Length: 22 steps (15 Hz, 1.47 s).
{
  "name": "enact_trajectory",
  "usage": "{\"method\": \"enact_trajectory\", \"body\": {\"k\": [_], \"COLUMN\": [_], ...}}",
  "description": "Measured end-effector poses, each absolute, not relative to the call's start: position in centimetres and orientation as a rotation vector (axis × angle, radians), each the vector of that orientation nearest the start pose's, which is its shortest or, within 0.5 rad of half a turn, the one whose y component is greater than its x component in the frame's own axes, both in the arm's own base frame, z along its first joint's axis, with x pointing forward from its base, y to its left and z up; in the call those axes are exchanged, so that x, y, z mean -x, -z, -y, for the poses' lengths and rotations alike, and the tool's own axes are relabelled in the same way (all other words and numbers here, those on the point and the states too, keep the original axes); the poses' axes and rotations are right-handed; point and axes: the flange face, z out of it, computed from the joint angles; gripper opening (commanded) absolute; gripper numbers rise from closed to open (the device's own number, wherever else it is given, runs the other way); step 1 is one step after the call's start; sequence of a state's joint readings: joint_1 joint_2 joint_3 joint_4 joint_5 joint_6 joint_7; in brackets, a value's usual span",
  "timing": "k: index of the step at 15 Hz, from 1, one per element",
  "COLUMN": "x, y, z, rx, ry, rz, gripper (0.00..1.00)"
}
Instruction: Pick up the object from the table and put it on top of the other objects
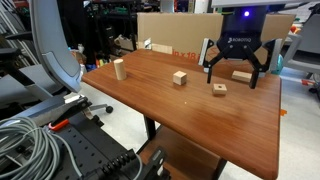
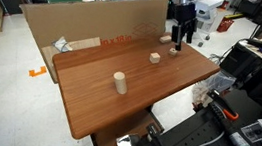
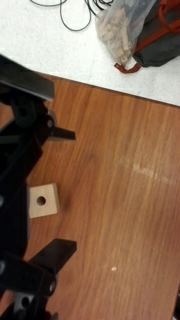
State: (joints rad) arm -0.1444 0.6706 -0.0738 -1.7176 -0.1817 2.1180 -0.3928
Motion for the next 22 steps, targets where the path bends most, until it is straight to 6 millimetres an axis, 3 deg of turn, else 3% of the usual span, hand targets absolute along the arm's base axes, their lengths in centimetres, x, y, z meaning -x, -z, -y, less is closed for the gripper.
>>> {"method": "enact_trajectory", "body": {"k": [7, 8, 10, 13, 17, 22], "x": [-63.8, -64.0, -64.5, -65.0, -65.4, -65.3], "y": [-16.5, -16.2, -15.5, -14.7, -15.1, -15.5], "z": [12.8, 12.5, 12.2, 11.9, 11.9, 12.1], "rx": [3.172, 3.174, 3.181, 3.19, 3.193, 3.189], "ry": [-0.509, -0.504, -0.497, -0.507, -0.503, -0.512], "rz": [0.553, 0.564, 0.584, 0.602, 0.603, 0.589], "gripper": [1.0, 0.75, 0.66, 0.41, 0.12, 0.09]}}
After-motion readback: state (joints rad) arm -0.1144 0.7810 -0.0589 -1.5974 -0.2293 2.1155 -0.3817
